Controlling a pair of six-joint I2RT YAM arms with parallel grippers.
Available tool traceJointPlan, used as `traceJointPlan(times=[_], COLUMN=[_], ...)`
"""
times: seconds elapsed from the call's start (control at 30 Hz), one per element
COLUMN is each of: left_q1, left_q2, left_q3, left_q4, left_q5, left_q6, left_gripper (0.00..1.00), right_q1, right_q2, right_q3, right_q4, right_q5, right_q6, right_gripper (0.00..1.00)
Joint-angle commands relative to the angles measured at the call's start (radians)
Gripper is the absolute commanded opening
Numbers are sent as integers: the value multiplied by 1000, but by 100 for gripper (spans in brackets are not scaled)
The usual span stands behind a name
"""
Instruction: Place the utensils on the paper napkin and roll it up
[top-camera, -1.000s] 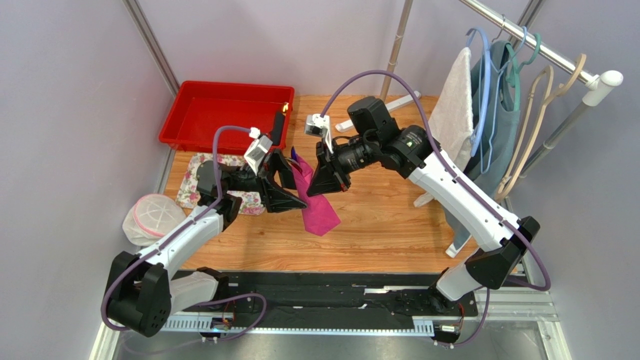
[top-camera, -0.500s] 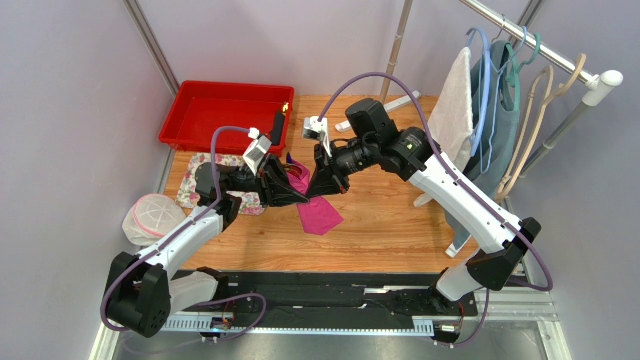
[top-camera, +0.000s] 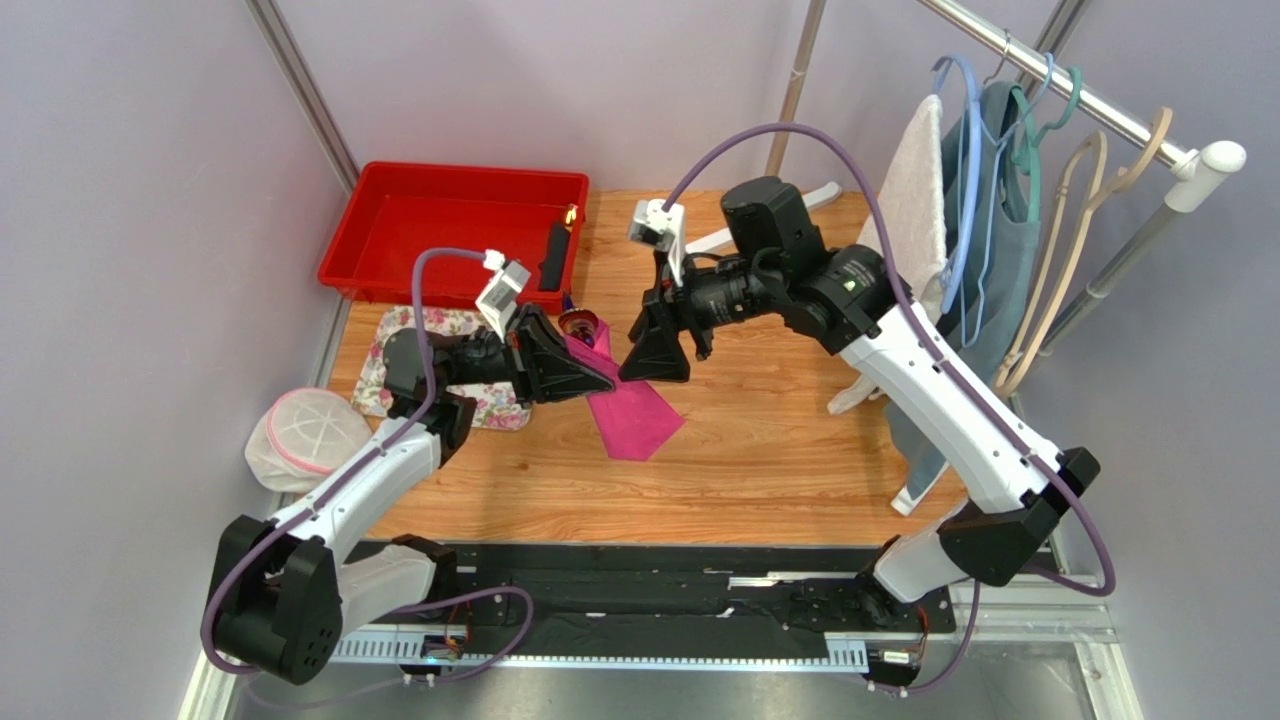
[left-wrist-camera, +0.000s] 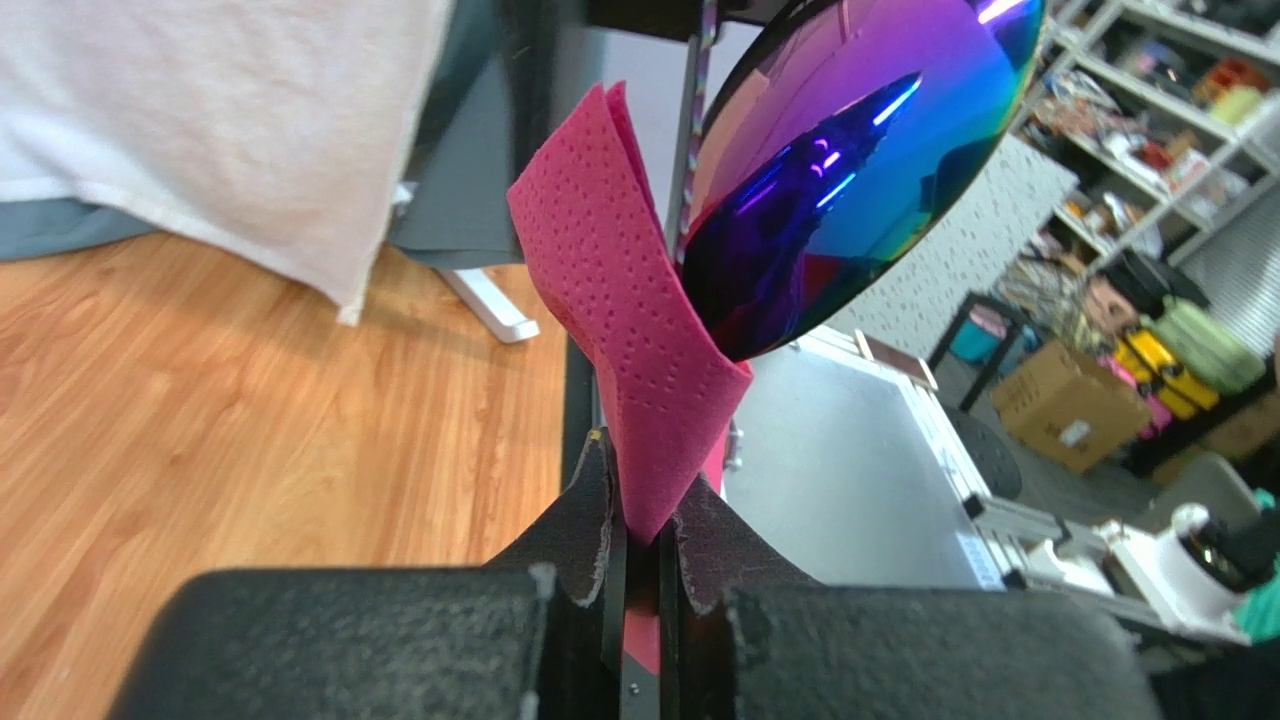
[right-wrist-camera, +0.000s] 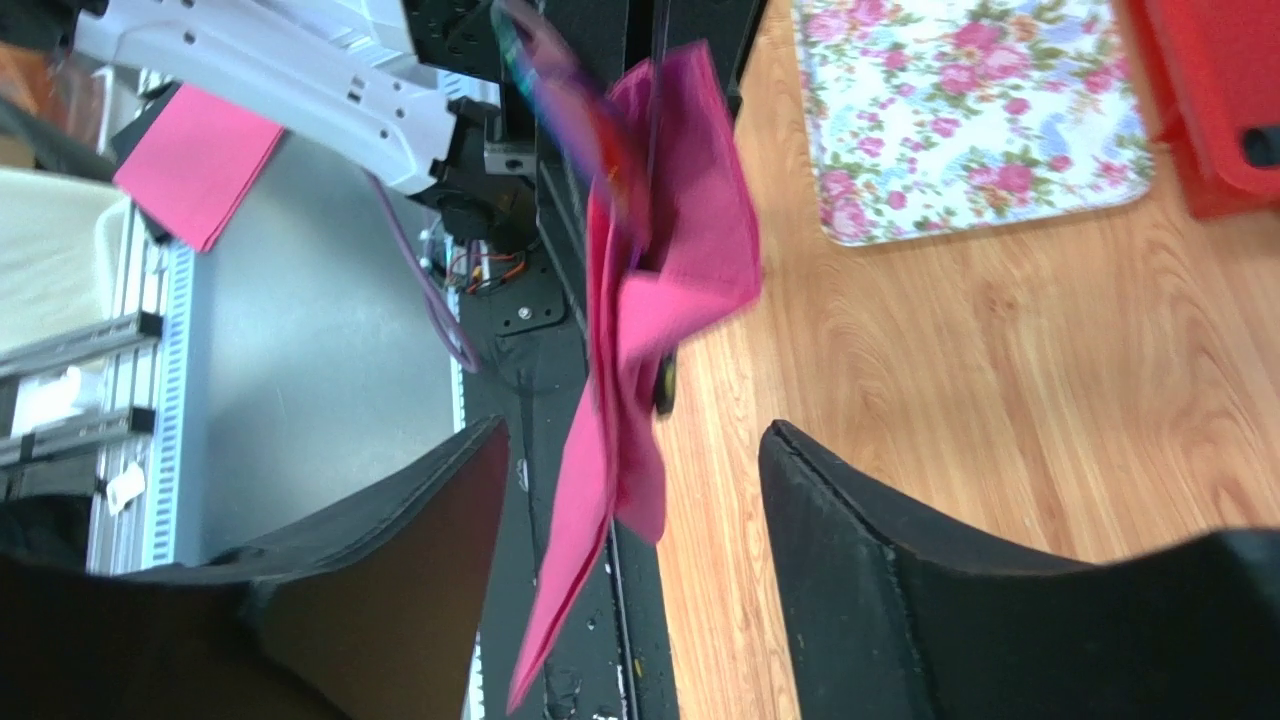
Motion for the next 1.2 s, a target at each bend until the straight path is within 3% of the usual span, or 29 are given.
traceJointPlan(times=[0.0, 0.33, 0.43, 0.57, 0.67, 0.7, 1.17], left_q1=[60, 76, 76, 76, 76, 76, -10], left_q2=[-12, -1, -5, -16, -32, -41, -110], left_q3=[51, 103, 112, 111, 111, 111, 157], left_q4=[3, 21, 24, 26, 26, 27, -38], left_q5=[-48, -50, -50, -48, -47, -45, -47], left_q6=[-46, -65, -78, -95, -111, -112, -137], left_gripper=[0, 0, 0, 0, 0, 0, 0], right_q1=[-19, -24, -27, -31, -36, -39, -41], right_q2=[-82, -139, -135, -136, -138, -135, -67], right_q3=[1, -109, -115, -117, -131, -132, -132], right_q4=[-8, -49, -56, -56, -60, -59, 13], right_q5=[56, 73, 76, 65, 54, 53, 63], right_q6=[-17, -52, -61, -74, -92, -95, -150], right_gripper=[71, 67, 56, 33, 4, 0, 0])
